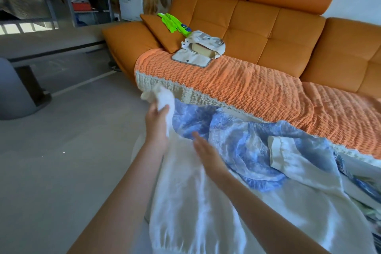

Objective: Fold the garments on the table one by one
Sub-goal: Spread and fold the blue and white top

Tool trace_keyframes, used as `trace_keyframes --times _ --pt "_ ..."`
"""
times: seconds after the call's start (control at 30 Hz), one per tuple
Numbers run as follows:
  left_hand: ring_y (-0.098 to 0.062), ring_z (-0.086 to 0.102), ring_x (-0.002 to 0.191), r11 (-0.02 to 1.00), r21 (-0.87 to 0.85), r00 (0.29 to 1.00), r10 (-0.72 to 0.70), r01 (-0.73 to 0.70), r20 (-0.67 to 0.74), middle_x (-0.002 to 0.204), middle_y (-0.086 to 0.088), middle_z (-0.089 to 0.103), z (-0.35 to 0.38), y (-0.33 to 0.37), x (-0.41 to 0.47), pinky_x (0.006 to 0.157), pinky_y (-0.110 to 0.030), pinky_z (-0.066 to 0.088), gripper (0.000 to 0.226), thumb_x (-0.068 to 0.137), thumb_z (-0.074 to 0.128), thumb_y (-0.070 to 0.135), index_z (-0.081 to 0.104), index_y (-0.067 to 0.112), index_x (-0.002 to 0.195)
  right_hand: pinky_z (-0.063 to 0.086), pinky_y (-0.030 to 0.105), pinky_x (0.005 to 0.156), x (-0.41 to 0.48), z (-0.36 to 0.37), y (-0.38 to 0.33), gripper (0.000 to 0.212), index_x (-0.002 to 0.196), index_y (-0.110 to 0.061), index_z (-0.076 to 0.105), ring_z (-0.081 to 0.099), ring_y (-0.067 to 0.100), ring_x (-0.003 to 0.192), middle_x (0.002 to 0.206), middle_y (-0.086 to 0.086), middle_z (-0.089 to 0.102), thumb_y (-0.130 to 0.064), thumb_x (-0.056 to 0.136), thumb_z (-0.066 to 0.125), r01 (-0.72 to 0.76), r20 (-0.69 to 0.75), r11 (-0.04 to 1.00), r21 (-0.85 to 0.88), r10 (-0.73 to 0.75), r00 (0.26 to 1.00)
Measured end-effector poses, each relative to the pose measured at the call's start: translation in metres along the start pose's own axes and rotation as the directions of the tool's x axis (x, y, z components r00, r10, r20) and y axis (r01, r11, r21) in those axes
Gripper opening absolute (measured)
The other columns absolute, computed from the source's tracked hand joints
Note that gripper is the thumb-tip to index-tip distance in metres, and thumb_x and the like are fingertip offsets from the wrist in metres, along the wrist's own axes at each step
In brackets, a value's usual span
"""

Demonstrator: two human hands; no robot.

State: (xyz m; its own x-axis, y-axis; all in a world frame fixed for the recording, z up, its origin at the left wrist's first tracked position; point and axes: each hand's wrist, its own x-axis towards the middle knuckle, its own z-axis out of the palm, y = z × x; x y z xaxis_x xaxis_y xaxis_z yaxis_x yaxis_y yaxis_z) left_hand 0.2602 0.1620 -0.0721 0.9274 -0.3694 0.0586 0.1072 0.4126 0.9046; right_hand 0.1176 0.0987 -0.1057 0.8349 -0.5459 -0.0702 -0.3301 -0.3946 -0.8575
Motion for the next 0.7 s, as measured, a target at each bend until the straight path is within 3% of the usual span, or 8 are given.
trace_keyframes --times 0.07,0.13,0.2,0.23,0.27,0.33,0.47,0.7 --pt "-0.005 0.058 0.111 0.981 0.12 0.956 0.113 -0.15 0.27 0.117 0.012 0.063 0.017 -0.005 -0.019 0.093 -0.018 0.045 0.039 0.086 0.055 0.015 0.058 0.032 0.121 0.042 0.035 0.101 0.005 -0.027 -0.007 0.037 0.136 -0.015 0.045 0.048 0.018 0.126 0.137 0.001 0.048 -0.026 0.102 0.036 0.019 -0.257 0.873 0.487 0.122 0.959" --pt "-0.002 0.048 0.123 0.831 0.356 0.81 0.178 -0.428 0.558 0.129 0.019 0.054 0.028 -0.024 -0.036 0.103 -0.026 0.038 0.057 0.087 0.046 0.0 0.051 0.044 0.124 0.05 0.035 0.09 0.017 -0.05 -0.006 0.042 0.132 -0.012 0.049 0.058 0.02 0.112 0.129 0.004 0.055 -0.036 0.098 0.043 0.005 -0.27 0.761 0.648 0.224 0.937" --pt "-0.009 0.025 0.14 0.434 0.581 0.619 -0.065 -0.689 0.783 0.15 0.012 0.031 0.035 -0.05 -0.05 0.114 -0.044 0.019 0.066 0.09 0.043 0.0 0.031 0.041 0.141 0.048 0.04 0.094 0.03 -0.061 0.004 0.066 0.13 -0.014 0.051 0.059 0.022 0.108 0.124 0.007 0.059 -0.061 0.083 0.053 -0.118 -0.202 0.702 0.702 0.356 0.913" --pt "-0.01 0.012 0.144 0.246 0.639 0.599 -0.223 -0.729 0.769 0.156 0.01 0.016 0.035 -0.062 -0.057 0.114 -0.049 0.009 0.067 0.093 0.042 0.007 0.016 0.039 0.146 0.046 0.043 0.098 0.032 -0.063 0.006 0.084 0.13 -0.017 0.052 0.059 0.023 0.11 0.124 0.006 0.06 -0.074 0.068 0.058 -0.209 -0.155 0.686 0.696 0.429 0.89" --pt "-0.01 0.004 0.145 0.135 0.68 0.619 -0.318 -0.721 0.718 0.157 0.009 0.006 0.034 -0.073 -0.062 0.113 -0.051 0.003 0.068 0.095 0.042 0.016 0.006 0.039 0.148 0.045 0.047 0.099 0.032 -0.065 0.01 0.099 0.128 -0.019 0.053 0.059 0.024 0.11 0.122 0.005 0.061 -0.083 0.053 0.061 -0.272 -0.122 0.682 0.679 0.47 0.874" --pt "-0.011 0.0 0.145 0.121 0.717 0.656 -0.325 -0.686 0.682 0.158 0.007 0.001 0.029 -0.079 -0.066 0.114 -0.05 -0.001 0.066 0.094 0.039 0.034 0.001 0.036 0.148 0.051 0.049 0.092 0.033 -0.067 0.021 0.103 0.123 -0.016 0.054 0.063 0.028 0.104 0.116 0.007 0.063 -0.081 0.045 0.068 -0.314 -0.131 0.723 0.616 0.487 0.863" --pt "-0.023 0.031 0.139 0.024 0.693 0.693 0.045 -0.721 0.719 0.144 -0.004 0.044 0.023 -0.069 -0.045 0.111 -0.055 0.022 0.069 0.085 0.02 0.055 0.041 0.019 0.141 0.053 0.044 0.086 0.039 -0.076 0.023 0.046 0.124 -0.006 0.05 0.061 0.028 0.096 0.115 0.014 0.063 -0.016 0.081 0.066 -0.209 -0.392 0.931 0.298 0.319 0.863" --pt "-0.022 -0.004 0.146 -0.21 0.833 0.852 -0.242 -0.512 0.464 0.159 -0.007 -0.001 0.01 -0.074 -0.023 0.112 -0.055 0.007 0.064 0.095 0.012 0.056 0.008 0.023 0.15 0.036 0.031 0.095 0.055 -0.08 0.026 0.071 0.151 -0.02 0.006 0.04 0.026 0.129 0.149 0.008 0.032 -0.001 0.094 0.042 -0.092 -0.421 0.995 -0.023 0.074 0.904"
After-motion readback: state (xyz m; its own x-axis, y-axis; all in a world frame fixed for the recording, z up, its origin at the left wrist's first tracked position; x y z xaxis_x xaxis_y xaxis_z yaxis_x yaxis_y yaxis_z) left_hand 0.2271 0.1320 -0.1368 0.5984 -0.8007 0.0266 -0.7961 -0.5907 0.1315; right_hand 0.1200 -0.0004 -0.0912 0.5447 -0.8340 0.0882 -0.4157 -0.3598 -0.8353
